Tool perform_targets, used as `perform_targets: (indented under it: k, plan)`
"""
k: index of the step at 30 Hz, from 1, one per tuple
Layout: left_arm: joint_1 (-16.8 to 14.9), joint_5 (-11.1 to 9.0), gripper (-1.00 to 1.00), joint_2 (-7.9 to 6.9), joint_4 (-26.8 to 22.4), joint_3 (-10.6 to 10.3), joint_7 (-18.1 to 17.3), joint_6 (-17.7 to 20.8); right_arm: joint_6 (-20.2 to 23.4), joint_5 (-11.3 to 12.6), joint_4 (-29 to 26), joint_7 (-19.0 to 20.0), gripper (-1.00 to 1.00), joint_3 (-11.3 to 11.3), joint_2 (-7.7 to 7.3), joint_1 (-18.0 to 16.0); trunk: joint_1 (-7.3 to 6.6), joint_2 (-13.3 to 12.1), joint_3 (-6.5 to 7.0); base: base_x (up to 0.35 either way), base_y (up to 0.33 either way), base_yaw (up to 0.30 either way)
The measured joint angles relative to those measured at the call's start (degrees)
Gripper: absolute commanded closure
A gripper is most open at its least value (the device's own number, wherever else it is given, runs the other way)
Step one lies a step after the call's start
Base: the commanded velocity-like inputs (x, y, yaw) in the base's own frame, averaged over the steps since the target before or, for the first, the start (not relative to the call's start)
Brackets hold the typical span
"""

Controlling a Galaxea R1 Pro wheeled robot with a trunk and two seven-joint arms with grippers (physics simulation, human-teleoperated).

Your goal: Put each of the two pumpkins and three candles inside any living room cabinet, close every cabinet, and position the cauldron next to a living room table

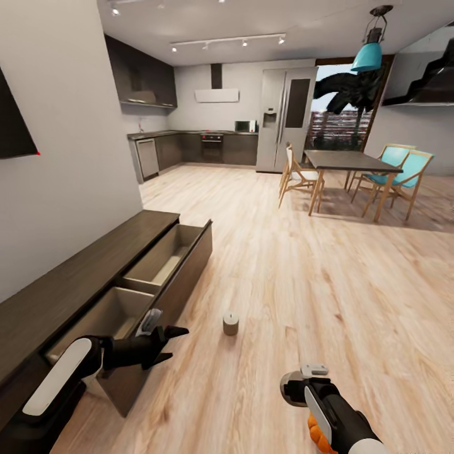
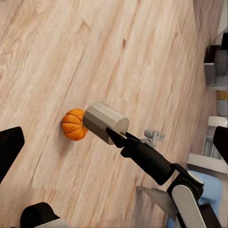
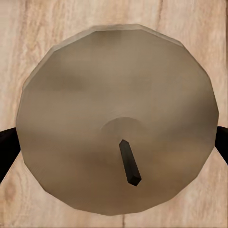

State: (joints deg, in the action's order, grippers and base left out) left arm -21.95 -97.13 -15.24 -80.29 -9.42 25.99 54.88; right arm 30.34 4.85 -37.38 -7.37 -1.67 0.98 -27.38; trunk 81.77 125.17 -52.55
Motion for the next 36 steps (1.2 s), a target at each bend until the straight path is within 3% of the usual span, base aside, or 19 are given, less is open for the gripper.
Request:
perform_targets:
  k: [25,36]
  plan:
    - [0.0,0.0,-1.00,0.00,0.0,0.0,0.0,0.0,0.0,0.0,0.0,0.0,1.00,0.0,0.00,0.0,0.02,0.0,-0.66,0.050,0.007,-0.286]
    - [0.0,0.0,-1.00,0.00,0.0,0.0,0.0,0.0,0.0,0.0,0.0,0.1,1.00,0.0,0.00,0.0,0.00,0.0,-1.00,0.258,0.111,-0.277]
